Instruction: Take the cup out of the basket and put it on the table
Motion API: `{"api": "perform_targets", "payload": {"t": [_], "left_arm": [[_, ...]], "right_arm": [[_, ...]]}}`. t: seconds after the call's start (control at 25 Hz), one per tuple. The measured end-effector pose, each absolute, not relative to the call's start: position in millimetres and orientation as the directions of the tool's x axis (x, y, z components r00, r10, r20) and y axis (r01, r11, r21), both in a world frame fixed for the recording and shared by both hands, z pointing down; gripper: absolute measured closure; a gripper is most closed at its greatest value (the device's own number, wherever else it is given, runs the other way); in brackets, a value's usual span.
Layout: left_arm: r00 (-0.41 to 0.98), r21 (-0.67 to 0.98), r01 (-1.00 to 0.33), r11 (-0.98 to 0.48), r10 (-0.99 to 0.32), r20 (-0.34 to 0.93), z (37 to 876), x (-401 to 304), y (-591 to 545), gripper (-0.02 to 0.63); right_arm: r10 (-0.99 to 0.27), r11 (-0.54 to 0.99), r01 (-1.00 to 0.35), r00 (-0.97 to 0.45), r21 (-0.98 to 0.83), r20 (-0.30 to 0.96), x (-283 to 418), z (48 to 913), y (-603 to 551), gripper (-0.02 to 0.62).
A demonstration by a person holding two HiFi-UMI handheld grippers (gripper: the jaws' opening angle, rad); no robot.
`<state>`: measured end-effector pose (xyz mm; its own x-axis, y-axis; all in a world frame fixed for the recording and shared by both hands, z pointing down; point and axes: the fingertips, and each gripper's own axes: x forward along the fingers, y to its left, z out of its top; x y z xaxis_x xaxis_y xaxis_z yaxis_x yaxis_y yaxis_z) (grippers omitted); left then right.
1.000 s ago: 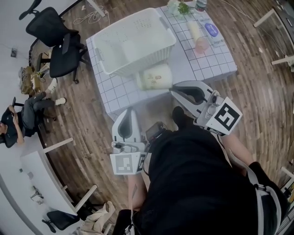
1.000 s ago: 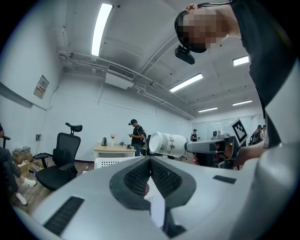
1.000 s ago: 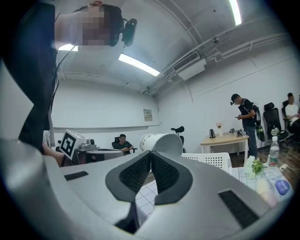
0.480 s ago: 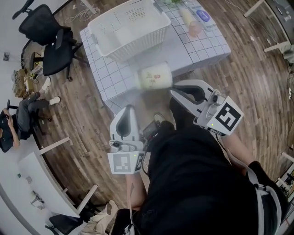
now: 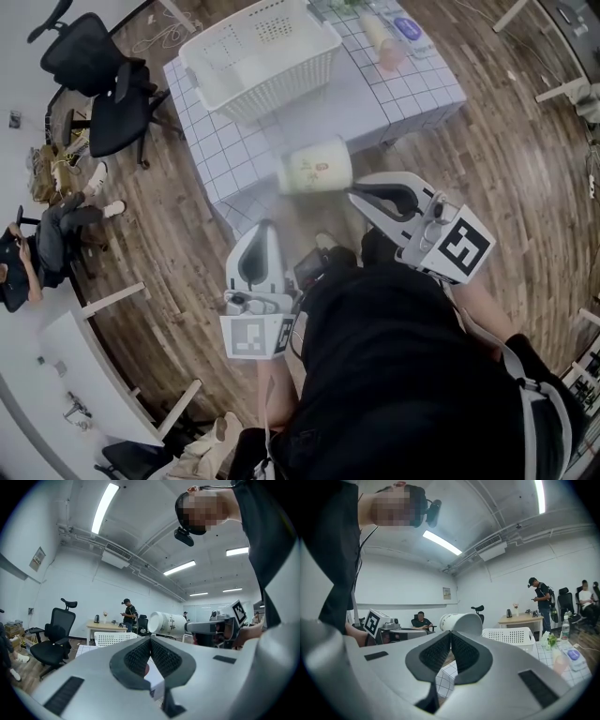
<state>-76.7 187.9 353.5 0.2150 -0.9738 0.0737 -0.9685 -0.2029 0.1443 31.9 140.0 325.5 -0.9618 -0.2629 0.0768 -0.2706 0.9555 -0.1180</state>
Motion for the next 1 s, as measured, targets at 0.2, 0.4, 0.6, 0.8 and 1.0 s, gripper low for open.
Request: {"api": "perform_targets", "payload": {"t": [0.2,0.4,0.6,0.8,1.0], "left_arm": [[0.223,0.161,-0.964,-0.21,-0.973,0.065,347.3,-55.0,176.7,0.597],[0.258,0.145,-0.958,-0.248,-0.965,0.056,338.5,-25.6,164.2,0.597],[0.262,0.134,-0.958,-0.252,-0.964,0.055,334.7,-8.9,157.3,0.597],[0.248,0.126,-0.963,-0.238,-0.967,0.066,336.8,-6.4,158.7,0.597],[0.236,0.129,-0.965,-0.227,-0.969,0.066,337.7,-5.9,159.8,0.597]], "right_arm": [[-0.252,0.96,-0.259,-0.965,-0.109,0.071,50.5,316.1,135.3,0.571],[-0.246,0.962,-0.253,-0.966,-0.103,0.075,72.5,313.2,131.0,0.571],[-0.255,0.958,-0.261,-0.965,-0.122,0.062,87.7,314.9,125.7,0.571],[-0.231,0.963,-0.239,-0.97,-0.127,0.07,88.9,321.9,129.1,0.571],[-0.218,0.966,-0.225,-0.973,-0.125,0.073,86.9,323.5,133.9,0.571]]}}
